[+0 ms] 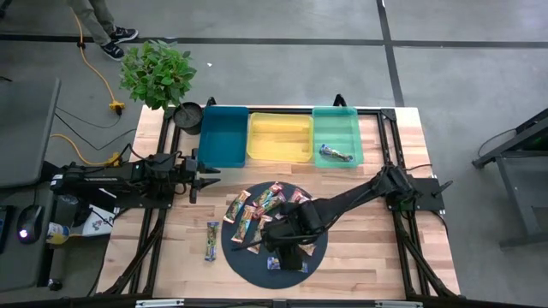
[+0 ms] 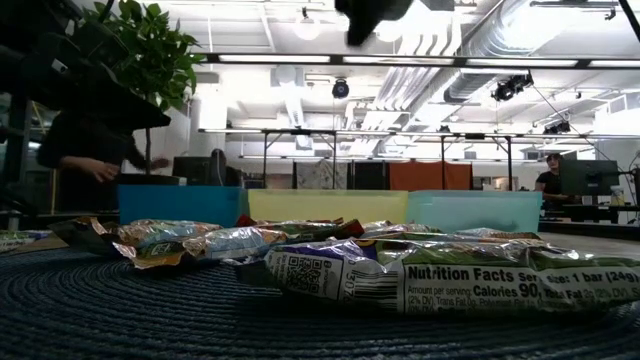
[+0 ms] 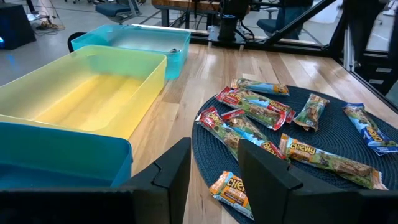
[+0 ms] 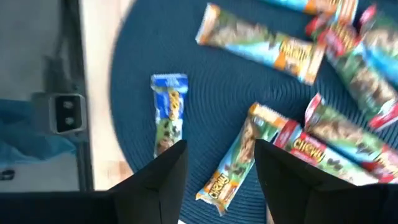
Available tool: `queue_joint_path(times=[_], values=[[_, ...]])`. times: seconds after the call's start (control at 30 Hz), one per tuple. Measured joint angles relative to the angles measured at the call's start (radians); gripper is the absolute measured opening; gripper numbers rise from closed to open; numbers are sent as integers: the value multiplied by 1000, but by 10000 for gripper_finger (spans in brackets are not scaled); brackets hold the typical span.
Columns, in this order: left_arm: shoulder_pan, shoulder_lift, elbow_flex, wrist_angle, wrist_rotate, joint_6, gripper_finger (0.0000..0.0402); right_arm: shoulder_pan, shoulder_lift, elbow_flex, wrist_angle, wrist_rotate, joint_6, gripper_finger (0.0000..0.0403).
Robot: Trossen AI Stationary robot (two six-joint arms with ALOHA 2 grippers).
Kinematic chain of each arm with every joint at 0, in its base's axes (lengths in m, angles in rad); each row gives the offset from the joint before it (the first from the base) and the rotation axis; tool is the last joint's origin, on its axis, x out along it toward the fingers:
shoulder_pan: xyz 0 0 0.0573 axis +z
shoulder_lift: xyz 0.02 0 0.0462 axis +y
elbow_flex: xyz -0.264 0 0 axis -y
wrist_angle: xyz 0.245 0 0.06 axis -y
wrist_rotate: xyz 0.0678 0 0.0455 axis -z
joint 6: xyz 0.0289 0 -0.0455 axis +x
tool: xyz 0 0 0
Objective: Pick and place Granola Bars by type
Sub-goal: Put the blue granola bar into the green bin
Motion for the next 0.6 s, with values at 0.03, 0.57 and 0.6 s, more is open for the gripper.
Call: queue_joint_path(times=[0.03,0.57,0.6], values=[[0,0,0,0,0,0,131,4,0,-28,17,-6,9,172],[0,0,0,0,0,0,131,59,1,-281,305,-118,76,180],[0,0,0,0,0,0,131,61,1,-285,309,-118,76,183]])
